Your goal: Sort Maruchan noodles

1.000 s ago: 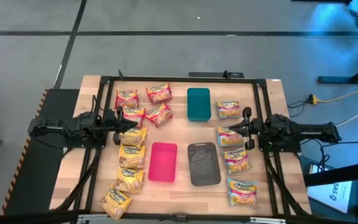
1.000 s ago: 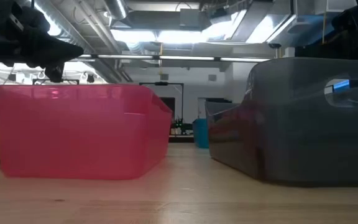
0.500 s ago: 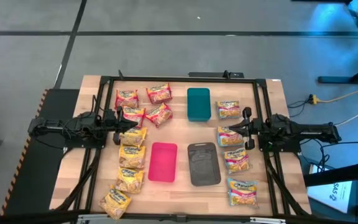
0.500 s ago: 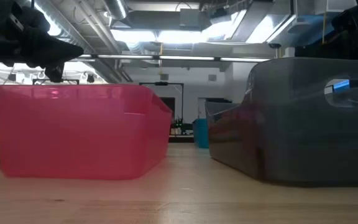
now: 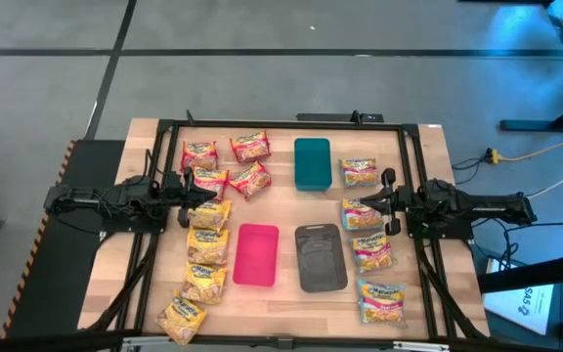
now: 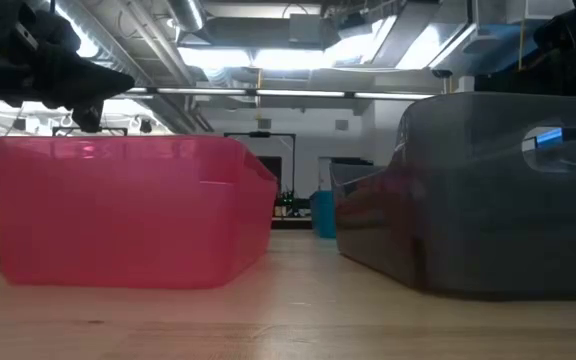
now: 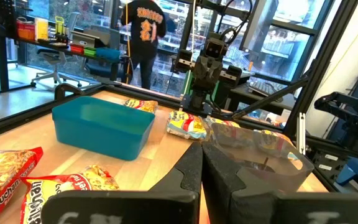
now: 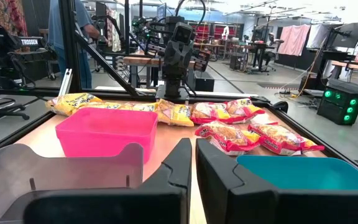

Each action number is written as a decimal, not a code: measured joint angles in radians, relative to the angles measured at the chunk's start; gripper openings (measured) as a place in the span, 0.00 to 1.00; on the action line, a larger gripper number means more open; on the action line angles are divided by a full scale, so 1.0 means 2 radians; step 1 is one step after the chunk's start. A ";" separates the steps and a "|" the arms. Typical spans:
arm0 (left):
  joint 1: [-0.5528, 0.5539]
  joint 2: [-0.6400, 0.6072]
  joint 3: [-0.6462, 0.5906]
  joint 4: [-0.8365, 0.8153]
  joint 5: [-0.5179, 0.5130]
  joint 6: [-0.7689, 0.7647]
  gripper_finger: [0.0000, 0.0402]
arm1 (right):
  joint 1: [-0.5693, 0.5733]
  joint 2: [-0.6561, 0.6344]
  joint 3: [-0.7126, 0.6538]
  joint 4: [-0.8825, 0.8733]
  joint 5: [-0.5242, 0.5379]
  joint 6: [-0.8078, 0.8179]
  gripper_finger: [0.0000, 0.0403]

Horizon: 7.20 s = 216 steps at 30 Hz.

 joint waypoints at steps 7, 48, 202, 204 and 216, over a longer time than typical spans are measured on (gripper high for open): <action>0.000 0.000 0.000 0.000 0.000 0.000 0.00 | 0.000 0.000 0.000 0.000 0.000 0.000 0.06; 0.000 0.000 0.000 0.001 -0.039 0.022 0.00 | 0.000 0.000 0.000 0.007 0.003 0.130 0.06; 0.283 0.644 0.385 -0.430 0.015 0.175 0.00 | 0.000 0.266 0.293 -0.193 0.055 0.197 0.56; 0.279 0.633 0.399 -0.441 0.014 0.175 0.00 | 0.000 0.266 0.293 -0.193 0.055 0.197 0.56; 0.257 0.619 0.433 -0.483 -0.004 0.168 0.00 | 0.000 0.266 0.293 -0.195 0.056 0.184 0.56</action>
